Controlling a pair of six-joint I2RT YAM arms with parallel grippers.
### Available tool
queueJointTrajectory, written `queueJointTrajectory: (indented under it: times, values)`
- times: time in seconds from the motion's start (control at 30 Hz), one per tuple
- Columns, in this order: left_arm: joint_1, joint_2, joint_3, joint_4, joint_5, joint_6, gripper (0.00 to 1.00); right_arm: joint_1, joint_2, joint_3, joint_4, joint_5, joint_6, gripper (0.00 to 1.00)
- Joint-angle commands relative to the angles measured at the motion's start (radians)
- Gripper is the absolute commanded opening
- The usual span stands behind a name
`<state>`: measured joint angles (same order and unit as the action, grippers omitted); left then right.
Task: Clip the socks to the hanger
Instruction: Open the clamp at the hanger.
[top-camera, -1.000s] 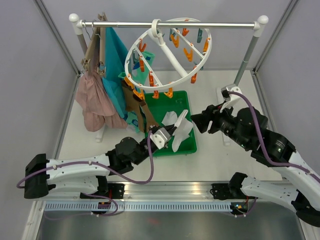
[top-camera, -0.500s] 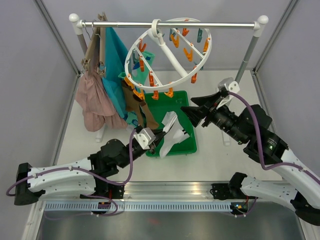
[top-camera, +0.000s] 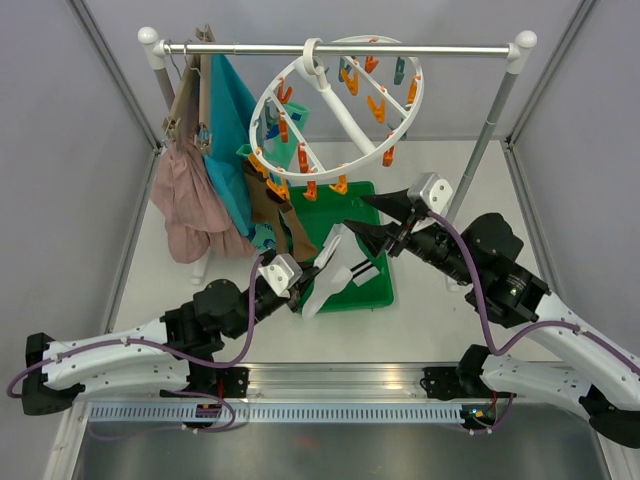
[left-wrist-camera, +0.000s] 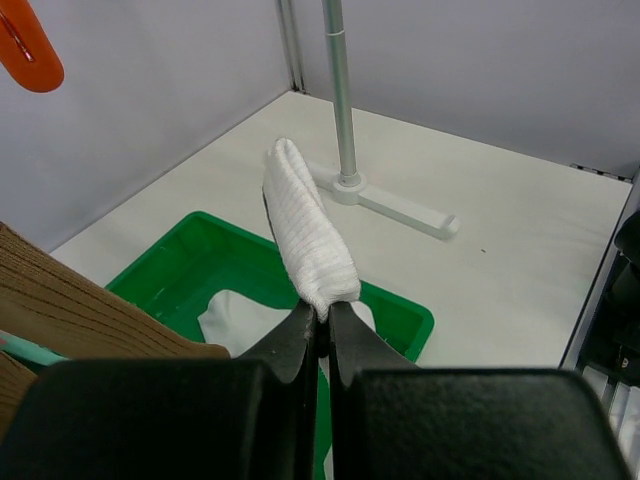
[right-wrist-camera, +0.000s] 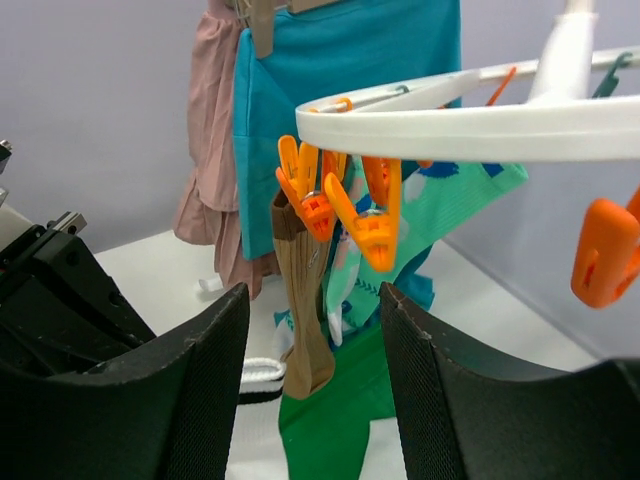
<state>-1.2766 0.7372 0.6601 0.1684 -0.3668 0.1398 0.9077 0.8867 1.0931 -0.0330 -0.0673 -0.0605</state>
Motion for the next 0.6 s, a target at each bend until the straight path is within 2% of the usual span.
queueJointTrajectory:
  times: [0.0,0.57]
  values:
    - [-0.004,-0.013,0.058,-0.024,-0.018,-0.025,0.02,0.005,0.012,-0.009,0.116,-0.063,-0.073,0.6]
    - [-0.006,-0.027,0.099,-0.081,-0.003,0.024,0.02,0.007,0.143,0.028,0.231,-0.031,-0.162,0.52]
